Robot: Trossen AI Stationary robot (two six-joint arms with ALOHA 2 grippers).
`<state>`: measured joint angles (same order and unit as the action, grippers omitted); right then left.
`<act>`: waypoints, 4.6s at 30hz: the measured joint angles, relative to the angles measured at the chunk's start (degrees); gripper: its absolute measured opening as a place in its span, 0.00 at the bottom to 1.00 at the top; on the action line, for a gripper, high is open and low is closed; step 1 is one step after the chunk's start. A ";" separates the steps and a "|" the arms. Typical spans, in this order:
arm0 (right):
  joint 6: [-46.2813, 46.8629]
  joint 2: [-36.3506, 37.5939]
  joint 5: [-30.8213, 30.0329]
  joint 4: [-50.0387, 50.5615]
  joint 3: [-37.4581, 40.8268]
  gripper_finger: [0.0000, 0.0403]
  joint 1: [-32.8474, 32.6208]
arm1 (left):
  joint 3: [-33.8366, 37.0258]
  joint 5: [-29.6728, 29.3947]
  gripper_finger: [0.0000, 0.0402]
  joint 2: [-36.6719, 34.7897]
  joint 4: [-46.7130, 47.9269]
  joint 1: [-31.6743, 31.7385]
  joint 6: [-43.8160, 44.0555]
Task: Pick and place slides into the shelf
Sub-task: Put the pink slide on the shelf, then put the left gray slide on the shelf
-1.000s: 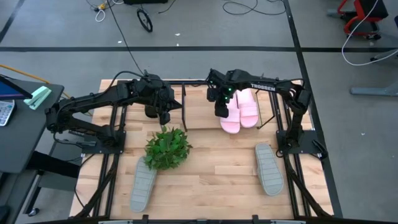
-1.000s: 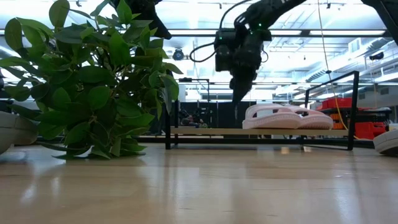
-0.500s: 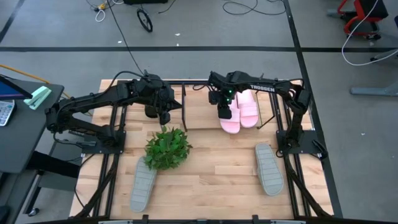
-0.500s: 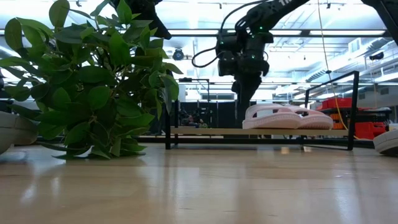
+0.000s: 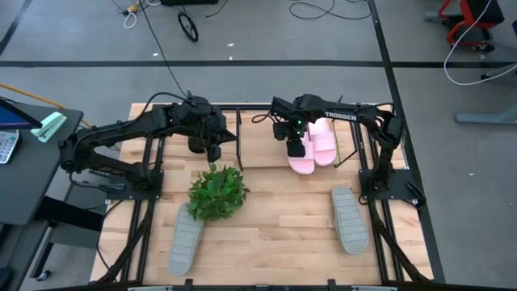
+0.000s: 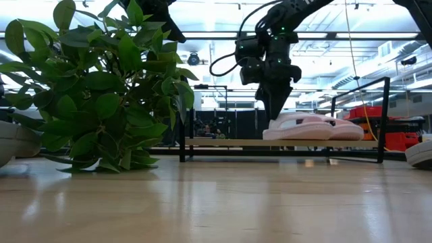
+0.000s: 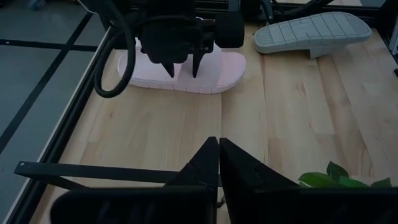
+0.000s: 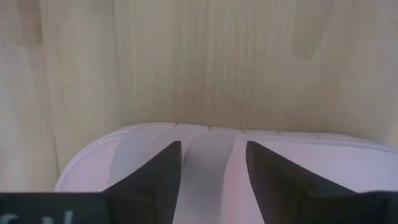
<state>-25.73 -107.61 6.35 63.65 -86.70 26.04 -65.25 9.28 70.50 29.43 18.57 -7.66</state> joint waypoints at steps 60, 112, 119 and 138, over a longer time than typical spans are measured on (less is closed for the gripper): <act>54.06 27.53 -12.68 19.05 -1.86 0.45 -34.23 | 0.00 0.50 0.04 -2.28 10.77 -6.41 2.54; 112.57 6.47 -38.04 -4.19 -1.79 0.45 -82.20 | 7.24 -25.24 0.06 -7.12 30.55 -81.72 98.48; 110.71 6.91 -37.61 -9.03 -1.79 0.45 -78.35 | 18.93 -25.83 0.02 -8.87 24.98 -86.20 114.30; 109.83 7.02 -36.67 -13.98 -1.79 0.45 -76.83 | 32.92 -24.62 0.13 -12.98 3.05 -88.37 121.03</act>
<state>84.10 -100.60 -30.32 49.67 -88.49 -50.78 -32.34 -15.35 57.52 32.48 -69.80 113.37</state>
